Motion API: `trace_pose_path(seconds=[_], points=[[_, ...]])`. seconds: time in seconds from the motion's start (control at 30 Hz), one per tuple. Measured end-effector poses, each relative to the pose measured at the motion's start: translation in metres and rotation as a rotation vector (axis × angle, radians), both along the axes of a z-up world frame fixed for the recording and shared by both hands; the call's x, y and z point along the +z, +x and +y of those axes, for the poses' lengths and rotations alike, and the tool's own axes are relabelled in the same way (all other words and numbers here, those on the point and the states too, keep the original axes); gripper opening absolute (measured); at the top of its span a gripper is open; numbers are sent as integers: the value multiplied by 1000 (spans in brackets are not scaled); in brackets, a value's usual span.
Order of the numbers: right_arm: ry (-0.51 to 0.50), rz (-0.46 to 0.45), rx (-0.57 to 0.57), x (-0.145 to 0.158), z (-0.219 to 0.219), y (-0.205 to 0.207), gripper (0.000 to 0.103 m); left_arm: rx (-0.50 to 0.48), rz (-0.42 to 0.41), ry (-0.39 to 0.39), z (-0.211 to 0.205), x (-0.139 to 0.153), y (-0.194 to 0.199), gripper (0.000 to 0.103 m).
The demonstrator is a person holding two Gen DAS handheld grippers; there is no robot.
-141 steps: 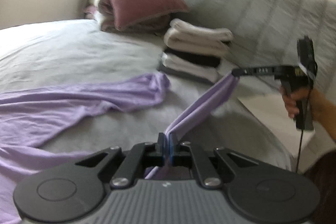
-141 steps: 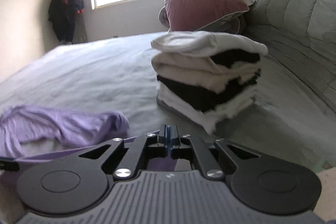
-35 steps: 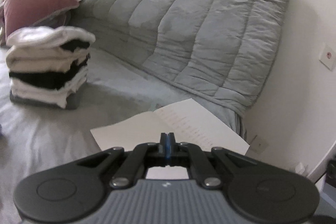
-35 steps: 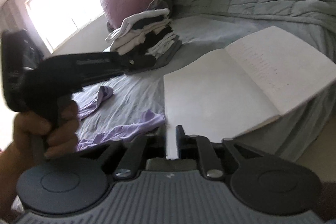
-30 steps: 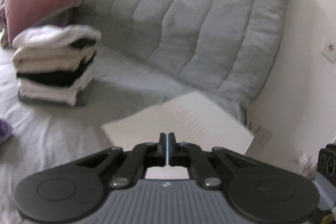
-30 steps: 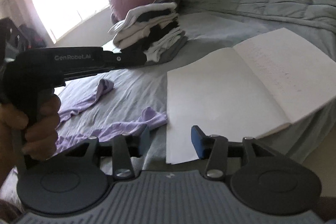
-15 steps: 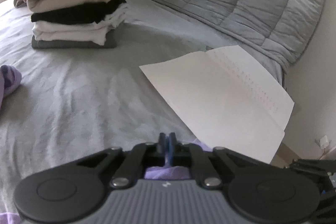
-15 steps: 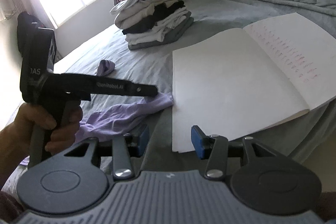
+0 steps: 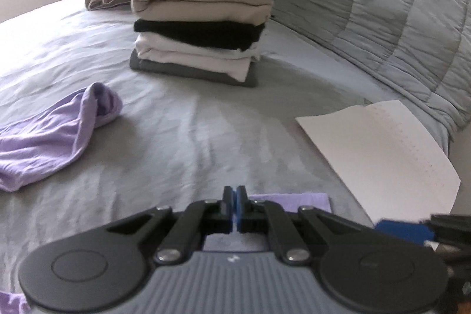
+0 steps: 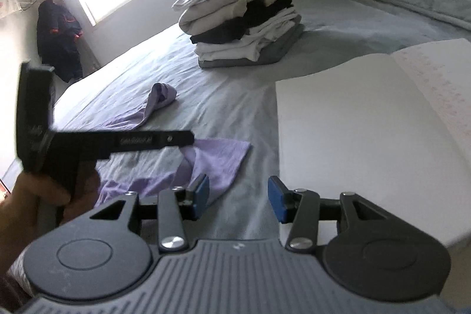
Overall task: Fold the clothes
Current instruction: 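Grasp the lavender fabric edge with the left gripper while the right gripper closes on fabric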
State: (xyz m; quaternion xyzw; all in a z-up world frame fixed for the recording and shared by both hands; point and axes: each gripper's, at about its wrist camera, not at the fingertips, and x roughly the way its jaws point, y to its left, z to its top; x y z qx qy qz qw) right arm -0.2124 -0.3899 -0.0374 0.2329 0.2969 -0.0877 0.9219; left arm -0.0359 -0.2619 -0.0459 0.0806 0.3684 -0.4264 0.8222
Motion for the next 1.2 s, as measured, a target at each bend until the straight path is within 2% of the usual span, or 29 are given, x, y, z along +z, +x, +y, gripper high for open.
trace_pose_path(seconds=[0.27, 0.37, 0.47, 0.67, 0.83, 0.9, 1.03, 1.2], points=[[-29, 11, -11, -10, -7, 39, 45, 5, 7, -1, 2, -6, 1, 2], [-63, -2, -3, -16, -3, 47, 31, 12, -1, -3, 2, -6, -1, 2], [-93, -19, 22, -18, 2, 49, 2, 13, -19, -25, 2, -1, -5, 1], [-126, -77, -83, 4, 9, 11, 2, -1, -70, -104, 1, 19, -20, 1], [-123, -101, -213, 23, 17, -38, 2, -113, -117, -162, -19, 40, -50, 1], [-154, -101, -254, 25, 24, -54, 2, -168, -137, -171, -29, 46, -66, 1], [-203, -87, -319, 25, 35, -74, 2, -245, -179, -139, -51, 44, -93, 1], [-187, -3, -349, 3, 34, -76, 2, -263, -188, -64, -67, 18, -110, 1]])
